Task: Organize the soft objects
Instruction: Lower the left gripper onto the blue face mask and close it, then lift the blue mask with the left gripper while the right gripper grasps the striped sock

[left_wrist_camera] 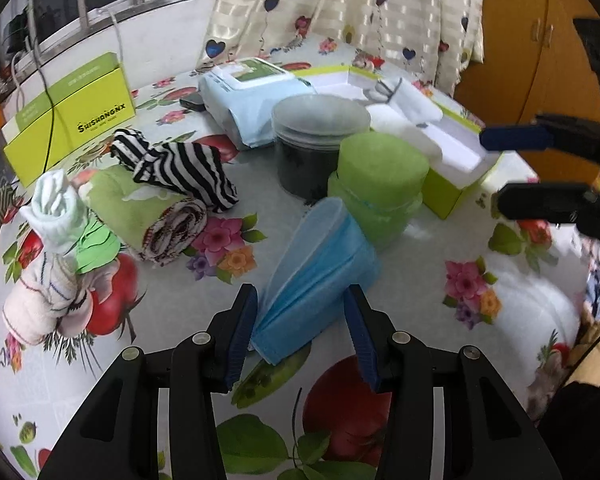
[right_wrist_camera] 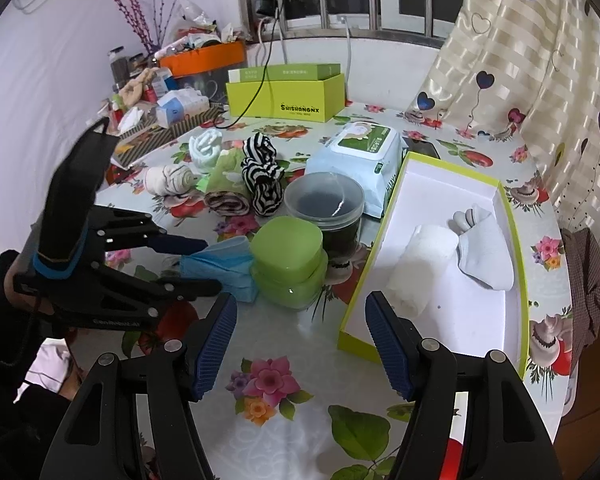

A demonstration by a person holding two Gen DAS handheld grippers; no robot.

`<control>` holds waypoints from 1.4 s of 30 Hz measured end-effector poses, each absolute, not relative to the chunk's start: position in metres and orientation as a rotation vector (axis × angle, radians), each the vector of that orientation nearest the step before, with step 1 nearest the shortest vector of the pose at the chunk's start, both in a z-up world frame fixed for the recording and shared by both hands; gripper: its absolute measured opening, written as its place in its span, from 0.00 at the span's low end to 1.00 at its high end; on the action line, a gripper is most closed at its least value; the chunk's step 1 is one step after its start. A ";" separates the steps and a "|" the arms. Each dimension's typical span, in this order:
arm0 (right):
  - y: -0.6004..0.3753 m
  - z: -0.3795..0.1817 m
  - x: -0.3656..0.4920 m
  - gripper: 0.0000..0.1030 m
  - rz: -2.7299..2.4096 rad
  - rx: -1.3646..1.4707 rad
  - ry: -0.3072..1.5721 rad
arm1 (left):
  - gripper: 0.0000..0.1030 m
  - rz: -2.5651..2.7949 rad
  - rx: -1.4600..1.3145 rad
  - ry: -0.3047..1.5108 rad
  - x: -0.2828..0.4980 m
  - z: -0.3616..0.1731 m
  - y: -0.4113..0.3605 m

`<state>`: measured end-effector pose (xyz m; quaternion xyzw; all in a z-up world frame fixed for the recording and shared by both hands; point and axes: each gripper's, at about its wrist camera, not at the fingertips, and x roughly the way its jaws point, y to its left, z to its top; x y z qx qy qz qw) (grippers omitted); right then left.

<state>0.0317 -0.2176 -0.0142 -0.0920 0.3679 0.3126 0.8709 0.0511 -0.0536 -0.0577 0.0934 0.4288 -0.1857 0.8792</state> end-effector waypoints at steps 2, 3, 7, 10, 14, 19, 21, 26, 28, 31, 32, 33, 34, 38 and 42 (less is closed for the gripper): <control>-0.218 -0.015 0.032 0.65 0.651 -0.193 0.769 | 0.45 -0.378 0.220 0.888 0.051 -0.060 -0.056; -0.218 -0.015 0.033 0.65 0.649 -0.193 0.769 | 0.45 -0.372 0.225 0.884 0.051 -0.061 -0.057; -0.219 -0.015 0.035 0.65 0.638 -0.190 0.771 | 0.45 -0.348 0.210 0.873 0.050 -0.062 -0.056; -0.219 -0.014 0.036 0.65 0.627 -0.193 0.769 | 0.41 -0.315 0.198 0.865 0.048 -0.062 -0.055; -0.219 -0.008 0.036 0.65 0.618 -0.199 0.751 | 0.29 -0.282 0.137 0.855 0.045 -0.059 -0.045; -0.212 0.002 0.038 0.65 0.616 -0.223 0.729 | 0.24 -0.221 0.061 0.836 0.039 -0.052 -0.024; -0.207 0.006 0.040 0.65 0.628 -0.228 0.718 | 0.23 -0.191 0.030 0.828 0.037 -0.049 -0.015; -0.187 0.020 0.050 0.65 0.667 -0.257 0.677 | 0.23 -0.138 -0.037 0.807 0.034 -0.041 0.009; -0.178 0.023 0.056 0.65 0.681 -0.272 0.678 | 0.23 -0.125 -0.054 0.803 0.033 -0.039 0.016; -0.158 0.026 0.067 0.65 0.700 -0.309 0.697 | 0.23 -0.109 -0.073 0.798 0.032 -0.038 0.025; -0.150 0.027 0.072 0.65 0.716 -0.319 0.705 | 0.23 -0.103 -0.080 0.797 0.032 -0.038 0.028; -0.144 0.027 0.077 0.65 0.730 -0.325 0.716 | 0.23 -0.097 -0.086 0.797 0.031 -0.039 0.032; -0.138 0.026 0.082 0.65 0.738 -0.333 0.727 | 0.23 -0.093 -0.091 0.798 0.031 -0.039 0.032; -0.110 0.022 0.100 0.65 0.777 -0.378 0.764 | 0.23 -0.087 -0.116 0.797 0.031 -0.040 0.041; -0.084 0.008 0.129 0.63 0.797 -0.415 0.846 | 0.23 -0.090 -0.129 0.790 0.031 -0.041 0.047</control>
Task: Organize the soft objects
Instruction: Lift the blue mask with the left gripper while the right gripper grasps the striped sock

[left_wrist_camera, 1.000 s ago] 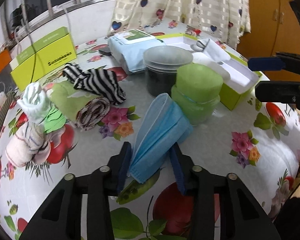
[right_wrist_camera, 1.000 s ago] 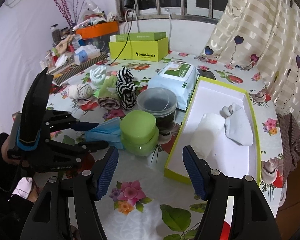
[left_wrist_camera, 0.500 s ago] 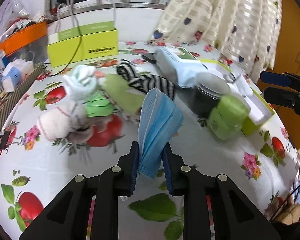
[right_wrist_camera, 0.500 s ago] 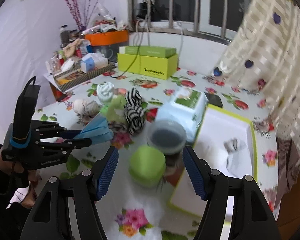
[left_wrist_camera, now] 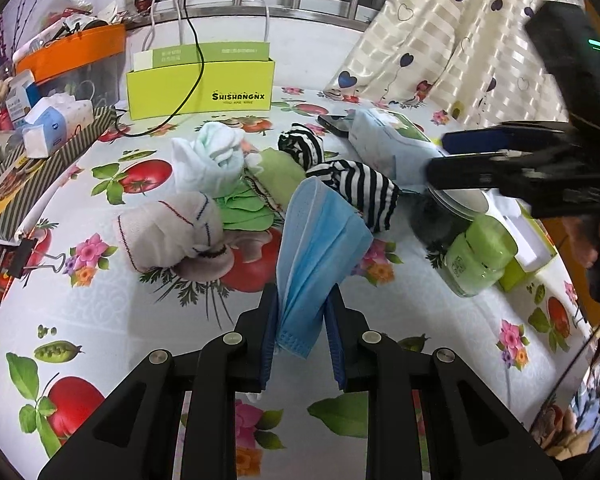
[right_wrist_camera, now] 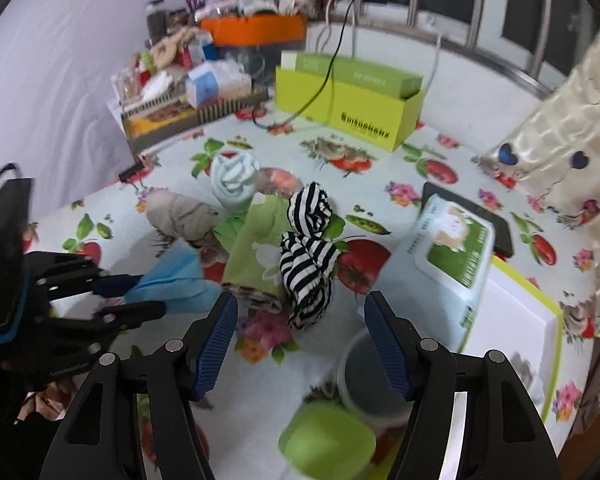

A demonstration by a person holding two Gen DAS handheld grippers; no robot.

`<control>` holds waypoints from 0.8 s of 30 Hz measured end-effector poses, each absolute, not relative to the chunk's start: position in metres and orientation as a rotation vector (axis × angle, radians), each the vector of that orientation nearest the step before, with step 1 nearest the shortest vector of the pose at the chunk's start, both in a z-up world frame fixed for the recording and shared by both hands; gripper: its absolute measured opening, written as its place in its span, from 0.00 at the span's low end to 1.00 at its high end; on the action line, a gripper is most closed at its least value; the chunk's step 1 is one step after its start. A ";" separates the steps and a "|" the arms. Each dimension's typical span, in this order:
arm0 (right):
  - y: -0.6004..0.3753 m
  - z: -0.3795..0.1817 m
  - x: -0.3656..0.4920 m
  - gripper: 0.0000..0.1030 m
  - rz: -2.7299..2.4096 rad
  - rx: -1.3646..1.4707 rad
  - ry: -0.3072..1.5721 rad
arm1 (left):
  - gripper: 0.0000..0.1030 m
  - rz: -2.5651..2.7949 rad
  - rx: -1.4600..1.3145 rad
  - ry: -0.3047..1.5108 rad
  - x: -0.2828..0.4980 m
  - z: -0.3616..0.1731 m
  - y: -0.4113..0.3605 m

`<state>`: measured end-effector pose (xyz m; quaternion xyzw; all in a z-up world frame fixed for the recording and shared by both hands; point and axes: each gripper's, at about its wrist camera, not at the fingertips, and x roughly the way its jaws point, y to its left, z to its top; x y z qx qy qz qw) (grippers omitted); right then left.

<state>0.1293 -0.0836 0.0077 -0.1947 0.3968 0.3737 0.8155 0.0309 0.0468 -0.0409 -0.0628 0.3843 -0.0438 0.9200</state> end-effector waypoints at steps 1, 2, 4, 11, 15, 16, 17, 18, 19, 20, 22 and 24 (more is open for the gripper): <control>-0.080 0.005 0.134 0.61 0.796 -0.422 0.860 | 0.23 -0.092 -0.133 0.788 0.031 -0.041 0.048; -0.073 0.000 0.143 0.61 0.791 -0.438 0.881 | 0.23 -0.092 -0.136 0.787 0.032 -0.041 0.049; -0.065 -0.007 0.152 0.57 0.787 -0.459 0.910 | 0.23 -0.091 -0.142 0.785 0.032 -0.042 0.052; -0.037 -0.030 0.172 0.36 0.785 -0.554 0.994 | 0.23 -0.096 -0.167 0.785 0.035 -0.047 0.062; -0.031 -0.040 0.178 0.10 0.798 -0.566 1.024 | 0.23 -0.099 -0.177 0.786 0.037 -0.049 0.064; -0.031 -0.041 0.177 0.09 0.801 -0.565 1.022 | 0.23 -0.100 -0.178 0.787 0.037 -0.049 0.065; -0.031 -0.041 0.176 0.09 0.803 -0.565 1.019 | 0.23 -0.100 -0.178 0.788 0.037 -0.049 0.065; -0.032 -0.039 0.173 0.08 0.806 -0.564 1.006 | 0.23 -0.100 -0.178 0.788 0.038 -0.049 0.065; -0.033 -0.037 0.172 0.08 0.807 -0.560 0.998 | 0.23 -0.099 -0.179 0.787 0.038 -0.049 0.065; -0.034 -0.035 0.169 0.08 0.811 -0.553 0.988 | 0.23 -0.098 -0.179 0.786 0.037 -0.049 0.065; -0.039 -0.028 0.163 0.08 0.815 -0.533 0.962 | 0.23 -0.094 -0.181 0.781 0.037 -0.047 0.065; -0.045 -0.021 0.157 0.08 0.820 -0.506 0.938 | 0.23 -0.090 -0.187 0.778 0.036 -0.046 0.065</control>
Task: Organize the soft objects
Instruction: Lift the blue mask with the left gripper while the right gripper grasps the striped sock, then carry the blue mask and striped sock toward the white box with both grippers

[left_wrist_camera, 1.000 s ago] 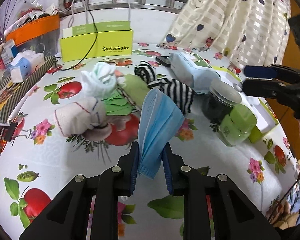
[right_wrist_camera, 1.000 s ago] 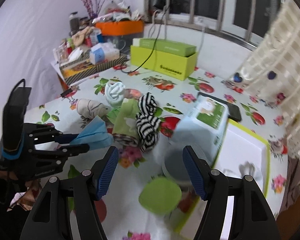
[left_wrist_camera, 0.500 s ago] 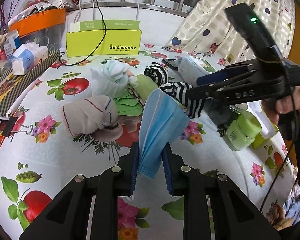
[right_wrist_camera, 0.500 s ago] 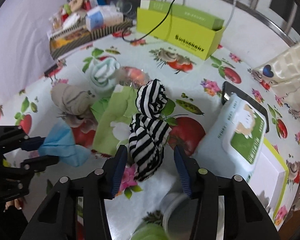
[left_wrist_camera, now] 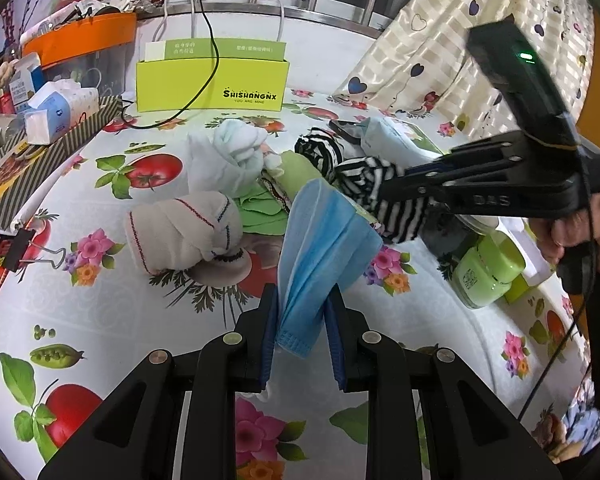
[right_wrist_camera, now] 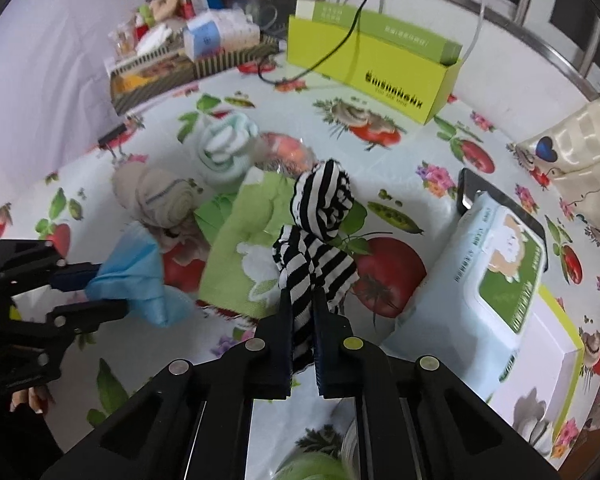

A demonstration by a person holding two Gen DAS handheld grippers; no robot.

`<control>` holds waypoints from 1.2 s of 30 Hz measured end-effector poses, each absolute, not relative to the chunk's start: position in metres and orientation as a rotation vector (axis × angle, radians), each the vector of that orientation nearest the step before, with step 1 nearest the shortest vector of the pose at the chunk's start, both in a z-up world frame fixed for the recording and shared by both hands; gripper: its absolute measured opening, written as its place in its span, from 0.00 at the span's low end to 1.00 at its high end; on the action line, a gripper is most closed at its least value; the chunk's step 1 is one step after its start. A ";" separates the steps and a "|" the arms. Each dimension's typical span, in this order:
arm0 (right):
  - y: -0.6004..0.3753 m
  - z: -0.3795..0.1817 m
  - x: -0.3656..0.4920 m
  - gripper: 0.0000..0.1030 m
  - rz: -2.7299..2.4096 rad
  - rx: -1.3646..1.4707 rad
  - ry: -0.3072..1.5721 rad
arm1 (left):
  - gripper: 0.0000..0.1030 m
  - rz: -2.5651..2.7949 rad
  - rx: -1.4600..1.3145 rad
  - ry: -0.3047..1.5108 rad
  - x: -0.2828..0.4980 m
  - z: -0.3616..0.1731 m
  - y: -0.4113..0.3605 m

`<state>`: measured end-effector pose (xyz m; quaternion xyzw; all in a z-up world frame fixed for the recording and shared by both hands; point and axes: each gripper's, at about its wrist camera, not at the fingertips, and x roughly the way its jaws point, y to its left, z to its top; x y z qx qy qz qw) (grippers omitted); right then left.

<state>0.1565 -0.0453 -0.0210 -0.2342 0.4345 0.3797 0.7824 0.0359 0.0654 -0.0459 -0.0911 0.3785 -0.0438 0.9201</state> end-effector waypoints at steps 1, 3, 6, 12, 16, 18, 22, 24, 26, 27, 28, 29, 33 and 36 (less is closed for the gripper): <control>-0.049 -0.017 0.153 0.08 0.823 -0.488 0.926 | 0.23 -0.087 -0.190 0.775 0.035 -0.045 0.065; -0.055 -0.008 0.144 0.08 0.834 -0.454 0.900 | 0.23 -0.079 -0.191 0.769 0.034 -0.041 0.065; -0.064 0.002 0.132 0.08 0.852 -0.414 0.864 | 0.23 -0.067 -0.198 0.759 0.032 -0.036 0.064; -0.078 0.017 0.114 0.08 0.875 -0.349 0.812 | 0.23 -0.057 -0.202 0.732 0.027 -0.022 0.060; -0.088 0.025 0.106 0.08 0.878 -0.311 0.785 | 0.23 -0.056 -0.193 0.717 0.025 -0.014 0.057; -0.092 0.029 0.103 0.08 0.880 -0.297 0.773 | 0.23 -0.059 -0.189 0.711 0.025 -0.011 0.055; -0.098 0.035 0.098 0.08 0.881 -0.283 0.756 | 0.23 -0.065 -0.181 0.701 0.024 -0.006 0.050; -0.100 0.036 0.095 0.08 0.884 -0.281 0.750 | 0.23 -0.068 -0.178 0.698 0.024 -0.004 0.048; -0.101 0.037 0.094 0.08 0.886 -0.279 0.746 | 0.23 -0.070 -0.174 0.696 0.024 -0.002 0.045; -0.102 0.037 0.093 0.08 0.885 -0.276 0.744 | 0.23 -0.073 -0.171 0.694 0.024 -0.001 0.044; -0.103 0.037 0.093 0.08 0.884 -0.273 0.743 | 0.23 -0.075 -0.170 0.693 0.024 0.000 0.043; -0.104 0.038 0.092 0.08 0.883 -0.270 0.741 | 0.23 -0.076 -0.168 0.692 0.024 0.001 0.042; -0.108 0.039 0.091 0.08 0.883 -0.260 0.738 | 0.23 -0.076 -0.166 0.694 0.025 0.002 0.039; -0.111 0.039 0.091 0.08 0.881 -0.253 0.734 | 0.23 -0.077 -0.161 0.693 0.026 0.004 0.037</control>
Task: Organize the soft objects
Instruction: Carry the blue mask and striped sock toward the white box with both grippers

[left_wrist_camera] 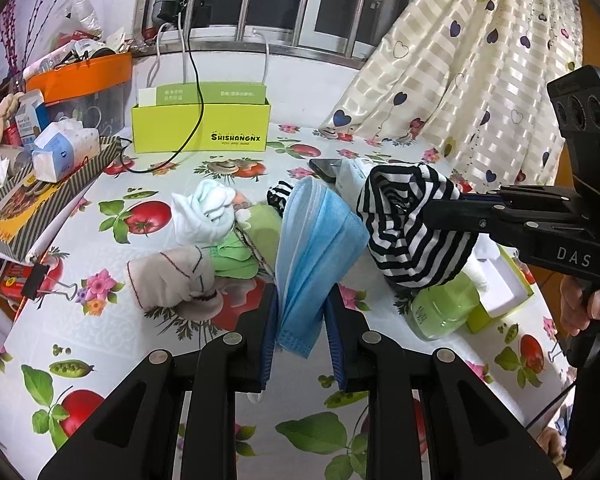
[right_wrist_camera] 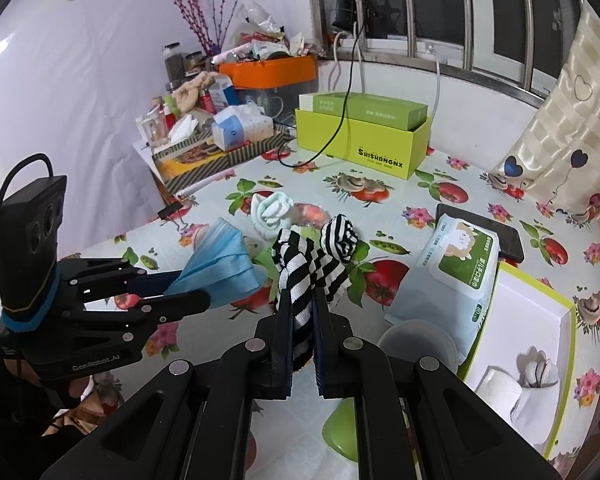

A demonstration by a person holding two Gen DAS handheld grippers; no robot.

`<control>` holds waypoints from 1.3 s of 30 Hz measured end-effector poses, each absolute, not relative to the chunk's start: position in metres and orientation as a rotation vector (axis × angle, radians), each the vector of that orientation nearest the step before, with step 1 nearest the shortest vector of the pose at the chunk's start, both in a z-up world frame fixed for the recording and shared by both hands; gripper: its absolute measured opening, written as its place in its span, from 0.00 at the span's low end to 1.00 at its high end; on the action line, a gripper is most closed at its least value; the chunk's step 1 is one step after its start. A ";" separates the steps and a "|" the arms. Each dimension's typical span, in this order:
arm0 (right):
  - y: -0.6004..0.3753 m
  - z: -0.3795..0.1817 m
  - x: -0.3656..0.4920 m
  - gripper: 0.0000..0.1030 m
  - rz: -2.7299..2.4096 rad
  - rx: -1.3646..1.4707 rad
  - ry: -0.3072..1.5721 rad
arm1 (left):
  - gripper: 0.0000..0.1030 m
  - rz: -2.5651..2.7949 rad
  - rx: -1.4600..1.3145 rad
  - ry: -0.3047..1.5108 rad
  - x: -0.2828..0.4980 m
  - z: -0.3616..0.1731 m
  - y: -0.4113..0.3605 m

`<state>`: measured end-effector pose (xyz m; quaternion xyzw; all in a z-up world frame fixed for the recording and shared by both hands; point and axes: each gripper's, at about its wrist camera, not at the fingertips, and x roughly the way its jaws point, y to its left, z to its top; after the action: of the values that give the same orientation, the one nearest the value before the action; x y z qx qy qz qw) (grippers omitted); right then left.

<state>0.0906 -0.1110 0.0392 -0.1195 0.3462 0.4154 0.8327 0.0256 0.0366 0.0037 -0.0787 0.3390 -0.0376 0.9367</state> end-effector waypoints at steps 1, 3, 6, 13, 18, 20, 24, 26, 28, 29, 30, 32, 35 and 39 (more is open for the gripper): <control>-0.113 0.040 0.091 0.08 0.879 -0.249 0.731 | 0.23 -0.078 -0.158 0.692 0.026 0.005 0.035; -0.116 0.042 0.091 0.08 0.877 -0.241 0.724 | 0.23 -0.079 -0.152 0.689 0.028 0.007 0.033; -0.122 0.044 0.091 0.08 0.873 -0.230 0.715 | 0.23 -0.083 -0.146 0.684 0.030 0.009 0.029; -0.136 0.049 0.091 0.08 0.857 -0.208 0.698 | 0.23 -0.106 -0.126 0.673 0.035 0.018 0.016; -0.148 0.054 0.091 0.08 0.842 -0.190 0.680 | 0.23 -0.124 -0.108 0.658 0.039 0.025 0.005; -0.153 0.056 0.092 0.08 0.836 -0.184 0.674 | 0.23 -0.132 -0.100 0.653 0.041 0.028 0.000; -0.165 0.060 0.092 0.08 0.818 -0.167 0.657 | 0.23 -0.147 -0.087 0.644 0.046 0.035 -0.009; -0.174 0.063 0.093 0.08 0.805 -0.156 0.649 | 0.23 -0.159 -0.080 0.639 0.048 0.038 -0.015; -0.183 0.064 0.095 0.08 0.789 -0.144 0.643 | 0.23 -0.171 -0.075 0.633 0.050 0.041 -0.021; -0.189 0.065 0.096 0.08 0.780 -0.137 0.640 | 0.23 -0.174 -0.073 0.632 0.051 0.042 -0.023; -0.193 0.066 0.097 0.08 0.775 -0.133 0.638 | 0.23 -0.180 -0.070 0.628 0.052 0.044 -0.027; -0.204 0.067 0.099 0.08 0.757 -0.120 0.634 | 0.23 -0.187 -0.065 0.623 0.054 0.047 -0.032; -0.217 0.068 0.101 0.08 0.733 -0.102 0.628 | 0.23 -0.199 -0.055 0.618 0.058 0.051 -0.041; -0.241 0.067 0.104 0.08 0.695 -0.073 0.622 | 0.23 -0.217 -0.042 0.614 0.062 0.055 -0.053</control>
<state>0.1040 -0.2408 0.0673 -0.0351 0.2998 0.3349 0.8926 0.0616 -0.0528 0.0549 -0.0207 0.3017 -0.1064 0.9472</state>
